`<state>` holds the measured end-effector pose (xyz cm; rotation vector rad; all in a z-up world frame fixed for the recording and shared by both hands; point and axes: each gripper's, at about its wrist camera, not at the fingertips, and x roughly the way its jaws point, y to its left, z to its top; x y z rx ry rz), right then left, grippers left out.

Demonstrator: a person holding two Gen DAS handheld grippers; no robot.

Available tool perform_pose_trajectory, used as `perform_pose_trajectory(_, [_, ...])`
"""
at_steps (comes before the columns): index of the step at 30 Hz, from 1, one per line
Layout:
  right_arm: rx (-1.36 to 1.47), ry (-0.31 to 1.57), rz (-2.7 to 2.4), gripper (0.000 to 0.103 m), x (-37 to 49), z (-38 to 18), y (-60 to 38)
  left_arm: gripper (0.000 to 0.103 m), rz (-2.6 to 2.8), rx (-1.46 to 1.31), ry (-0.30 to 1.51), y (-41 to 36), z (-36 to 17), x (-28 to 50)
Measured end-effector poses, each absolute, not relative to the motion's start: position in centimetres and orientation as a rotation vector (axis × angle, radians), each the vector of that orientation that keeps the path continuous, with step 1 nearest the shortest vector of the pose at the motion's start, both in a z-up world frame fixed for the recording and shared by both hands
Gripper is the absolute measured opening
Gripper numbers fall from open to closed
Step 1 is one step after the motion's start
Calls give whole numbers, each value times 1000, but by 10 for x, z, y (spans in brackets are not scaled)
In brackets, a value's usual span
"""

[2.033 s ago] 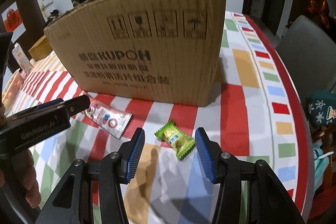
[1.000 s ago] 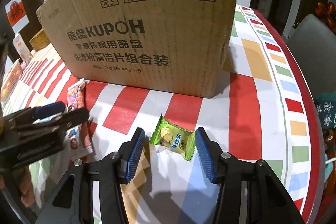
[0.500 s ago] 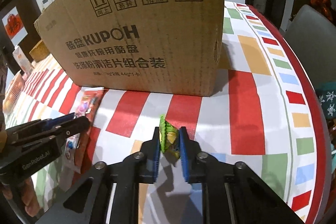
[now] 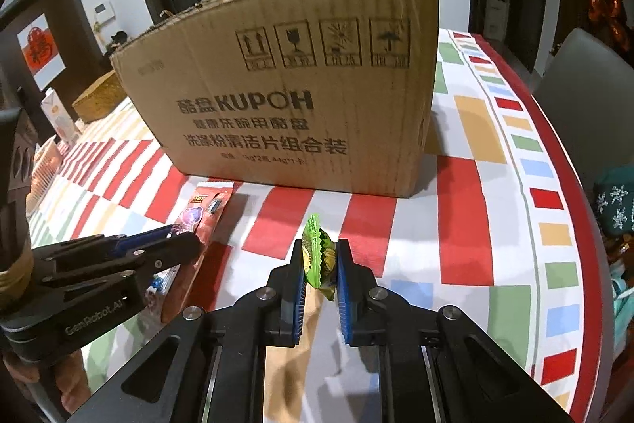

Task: Organize snacks
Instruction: 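Carry both snacks over the box and open both tools to release them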

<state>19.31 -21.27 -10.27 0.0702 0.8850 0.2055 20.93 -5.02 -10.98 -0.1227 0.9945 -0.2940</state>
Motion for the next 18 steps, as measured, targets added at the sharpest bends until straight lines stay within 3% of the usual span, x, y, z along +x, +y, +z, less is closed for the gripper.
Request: perform_pose_trajectory(18, [72, 744, 227, 15, 162, -40, -206, 20, -338, -106, 829, -40, -38, 175])
